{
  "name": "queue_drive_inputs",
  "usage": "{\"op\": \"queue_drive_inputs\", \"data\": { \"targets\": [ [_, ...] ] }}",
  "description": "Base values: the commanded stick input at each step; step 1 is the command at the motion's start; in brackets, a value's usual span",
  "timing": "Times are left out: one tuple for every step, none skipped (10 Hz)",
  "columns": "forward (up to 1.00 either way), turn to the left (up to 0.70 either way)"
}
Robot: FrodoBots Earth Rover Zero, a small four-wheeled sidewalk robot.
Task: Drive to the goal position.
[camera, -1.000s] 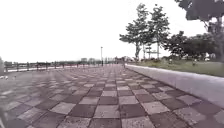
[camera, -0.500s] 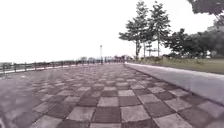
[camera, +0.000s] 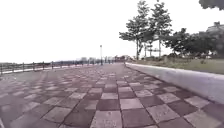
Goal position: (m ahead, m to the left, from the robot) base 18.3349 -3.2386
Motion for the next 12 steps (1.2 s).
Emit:
{"op": "queue_drive_inputs", "data": {
  "targets": [
    [1.0, 0.0],
    [1.0, 0.0],
    [1.0, 0.0],
    [1.0, 0.0],
    [1.0, 0.0],
    [1.0, 0.0],
    [1.0, 0.0],
    [1.0, 0.0],
    [1.0, 0.0],
    [1.0, 0.0],
    [1.0, 0.0],
    [1.0, 0.0]
  ]
}}
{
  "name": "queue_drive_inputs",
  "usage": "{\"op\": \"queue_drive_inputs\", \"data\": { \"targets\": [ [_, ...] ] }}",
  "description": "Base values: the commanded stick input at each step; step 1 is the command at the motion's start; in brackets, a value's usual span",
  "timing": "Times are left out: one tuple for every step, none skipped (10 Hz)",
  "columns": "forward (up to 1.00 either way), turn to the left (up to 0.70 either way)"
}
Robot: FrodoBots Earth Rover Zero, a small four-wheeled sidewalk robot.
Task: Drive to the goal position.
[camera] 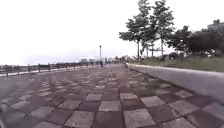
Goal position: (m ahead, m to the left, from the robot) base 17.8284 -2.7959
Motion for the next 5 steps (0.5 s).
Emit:
{"op": "queue_drive_inputs", "data": {
  "targets": [
    [1.0, 0.0],
    [1.0, 0.0],
    [1.0, 0.0],
    [1.0, 0.0],
    [1.0, 0.0]
  ]
}}
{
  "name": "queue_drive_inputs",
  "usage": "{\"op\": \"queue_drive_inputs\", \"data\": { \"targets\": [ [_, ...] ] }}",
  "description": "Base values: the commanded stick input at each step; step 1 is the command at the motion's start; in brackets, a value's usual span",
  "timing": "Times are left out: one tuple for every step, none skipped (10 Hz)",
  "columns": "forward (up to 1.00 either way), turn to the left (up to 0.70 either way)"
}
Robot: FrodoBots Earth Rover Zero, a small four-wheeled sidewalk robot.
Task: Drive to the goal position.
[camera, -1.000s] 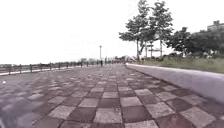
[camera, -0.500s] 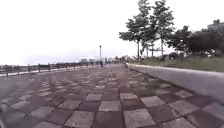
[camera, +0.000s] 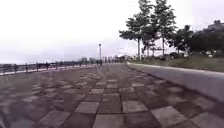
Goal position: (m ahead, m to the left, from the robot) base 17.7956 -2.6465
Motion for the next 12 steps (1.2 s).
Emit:
{"op": "queue_drive_inputs", "data": {
  "targets": [
    [1.0, 0.0],
    [1.0, 0.0],
    [1.0, 0.0],
    [1.0, 0.0],
    [1.0, 0.0],
    [1.0, 0.0],
    [1.0, 0.0],
    [1.0, 0.0],
    [1.0, 0.0],
    [1.0, 0.0],
    [1.0, 0.0],
    [1.0, 0.0]
  ]
}}
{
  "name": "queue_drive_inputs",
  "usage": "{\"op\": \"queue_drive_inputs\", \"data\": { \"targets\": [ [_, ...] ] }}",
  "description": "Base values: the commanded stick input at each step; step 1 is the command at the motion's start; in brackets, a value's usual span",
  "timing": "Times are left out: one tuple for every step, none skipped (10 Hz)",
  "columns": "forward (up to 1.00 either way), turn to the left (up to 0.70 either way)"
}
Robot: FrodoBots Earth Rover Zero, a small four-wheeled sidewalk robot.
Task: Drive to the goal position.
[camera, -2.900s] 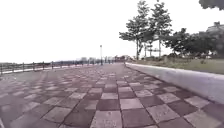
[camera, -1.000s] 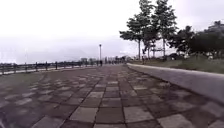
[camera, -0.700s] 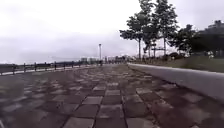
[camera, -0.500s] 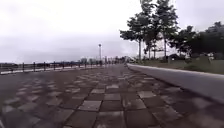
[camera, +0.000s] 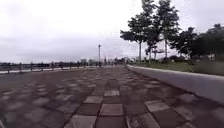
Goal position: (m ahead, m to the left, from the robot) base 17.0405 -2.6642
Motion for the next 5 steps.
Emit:
{"op": "queue_drive_inputs", "data": {
  "targets": [
    [1.0, 0.0],
    [1.0, 0.0],
    [1.0, 0.0],
    [1.0, 0.0],
    [1.0, 0.0]
  ]
}}
